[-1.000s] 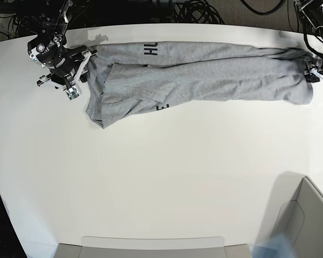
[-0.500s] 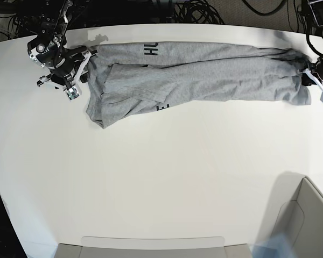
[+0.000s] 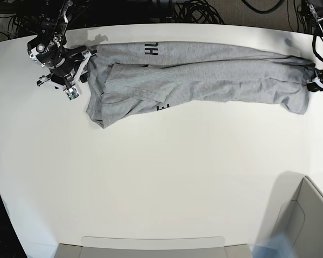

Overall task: Fold the T-shirt properly
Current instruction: 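Open the left gripper and release the strip end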

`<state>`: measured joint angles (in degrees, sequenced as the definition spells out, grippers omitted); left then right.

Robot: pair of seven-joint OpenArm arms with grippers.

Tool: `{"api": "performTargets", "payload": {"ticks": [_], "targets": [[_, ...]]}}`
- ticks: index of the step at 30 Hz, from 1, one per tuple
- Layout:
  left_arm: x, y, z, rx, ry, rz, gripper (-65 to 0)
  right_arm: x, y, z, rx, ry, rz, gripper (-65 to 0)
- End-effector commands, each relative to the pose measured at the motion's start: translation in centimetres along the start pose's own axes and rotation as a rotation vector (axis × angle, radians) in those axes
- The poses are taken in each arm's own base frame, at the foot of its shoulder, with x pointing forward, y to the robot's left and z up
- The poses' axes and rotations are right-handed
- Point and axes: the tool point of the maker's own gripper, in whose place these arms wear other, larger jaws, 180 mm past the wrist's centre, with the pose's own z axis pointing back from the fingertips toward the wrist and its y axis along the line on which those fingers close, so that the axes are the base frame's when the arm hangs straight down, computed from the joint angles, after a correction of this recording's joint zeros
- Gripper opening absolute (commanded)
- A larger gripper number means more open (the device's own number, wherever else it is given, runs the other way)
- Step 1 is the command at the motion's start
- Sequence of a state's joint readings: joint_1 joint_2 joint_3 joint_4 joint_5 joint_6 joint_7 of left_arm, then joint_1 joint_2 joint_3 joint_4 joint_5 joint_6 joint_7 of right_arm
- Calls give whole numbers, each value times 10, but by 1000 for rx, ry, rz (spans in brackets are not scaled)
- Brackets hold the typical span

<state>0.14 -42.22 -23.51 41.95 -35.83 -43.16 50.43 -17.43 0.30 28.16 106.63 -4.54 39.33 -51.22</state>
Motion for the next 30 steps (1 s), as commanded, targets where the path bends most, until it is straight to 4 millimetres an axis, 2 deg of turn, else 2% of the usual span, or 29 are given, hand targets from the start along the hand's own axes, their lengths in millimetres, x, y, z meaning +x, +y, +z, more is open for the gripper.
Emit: {"api": "performTargets", "payload": {"ticks": [1, 6, 12, 16, 18, 21, 26, 30], "targets": [[-36, 35, 13, 139, 179, -4, -650, 10, -3, 4, -5, -38, 16, -459], [-5, 43, 28, 163, 148, -18, -650, 10, -3, 4, -6, -39, 17, -459], [-1, 44, 30, 167, 141, -23, -650, 10, -2, 4, -5, -39, 15, -459], [17, 38, 37, 177, 114, -83, -650, 10, -2, 4, -5, -39, 15, -459], [27, 36, 45, 185, 98, -98, -650, 10, -2, 4, -4, -38, 15, -459], [37, 40, 67, 222, 63, -116, -650, 10, -2, 4, -4, -38, 15, -459], [63, 17, 99, 278, 2, -221, -650, 10, -2, 4, -3, -39, 14, -459], [59, -2, 108, 299, 2, -281, -650, 12, 2, 3, 4, -45, 3, -459]]}}
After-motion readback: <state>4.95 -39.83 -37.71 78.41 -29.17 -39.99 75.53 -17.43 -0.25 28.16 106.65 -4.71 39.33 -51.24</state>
